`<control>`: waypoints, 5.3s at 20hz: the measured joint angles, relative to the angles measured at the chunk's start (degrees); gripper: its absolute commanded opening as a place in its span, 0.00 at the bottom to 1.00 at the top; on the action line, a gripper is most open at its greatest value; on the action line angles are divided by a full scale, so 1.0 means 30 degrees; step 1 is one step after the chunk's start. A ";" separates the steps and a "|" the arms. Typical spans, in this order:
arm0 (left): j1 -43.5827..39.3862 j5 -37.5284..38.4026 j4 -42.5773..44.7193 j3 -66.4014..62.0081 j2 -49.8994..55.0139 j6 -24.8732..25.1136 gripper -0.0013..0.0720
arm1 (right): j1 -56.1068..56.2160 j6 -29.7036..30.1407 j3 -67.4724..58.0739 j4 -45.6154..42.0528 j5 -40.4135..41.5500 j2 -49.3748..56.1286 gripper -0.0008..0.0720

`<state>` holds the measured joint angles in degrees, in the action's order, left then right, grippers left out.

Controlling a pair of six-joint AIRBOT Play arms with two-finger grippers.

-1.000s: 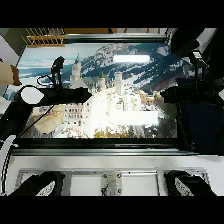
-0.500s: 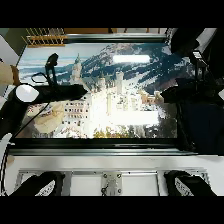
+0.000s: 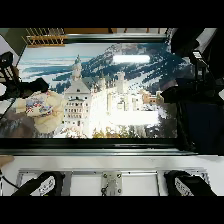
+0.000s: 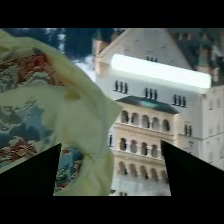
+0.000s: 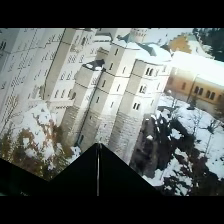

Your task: Fold the clothes and pants, and hang the long-sleeved shirts on hangers.

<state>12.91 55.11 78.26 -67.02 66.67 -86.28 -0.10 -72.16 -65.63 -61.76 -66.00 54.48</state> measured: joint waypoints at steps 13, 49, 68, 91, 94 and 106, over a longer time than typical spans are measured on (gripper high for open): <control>0.0255 0.1698 0.2951 -0.0262 0.8043 -0.0430 0.03 | 0.0000 0.0000 0.0000 0.0000 0.0000 0.0000 0.03; -0.9377 0.0138 -0.6776 0.2885 0.6732 -0.3249 0.71 | -0.2688 -0.0656 0.4065 0.0721 0.0452 0.1137 0.03; -1.1985 0.0860 -0.7446 -0.0313 0.9690 -0.2783 0.03 | -0.2550 -0.0736 0.6747 0.3402 0.5034 0.7817 0.74; -0.9231 0.2725 -0.7533 -0.9267 -0.0787 -0.1851 0.03 | 0.1341 0.1056 -0.4371 0.1778 0.4473 -0.0051 0.03; -0.9777 0.1282 -0.7220 -1.1140 -0.2601 -0.1843 0.03 | 0.1282 0.0641 -0.5960 0.1792 0.5319 -0.2397 0.03; -1.0564 0.5894 -0.2725 -0.7271 -0.0954 -0.2885 0.03 | 0.1792 -0.0925 -0.0590 0.1727 -0.0291 -0.4226 0.04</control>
<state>-18.79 72.79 70.08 -88.84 63.81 -94.94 5.28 -74.94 -67.40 -56.58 -66.87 41.80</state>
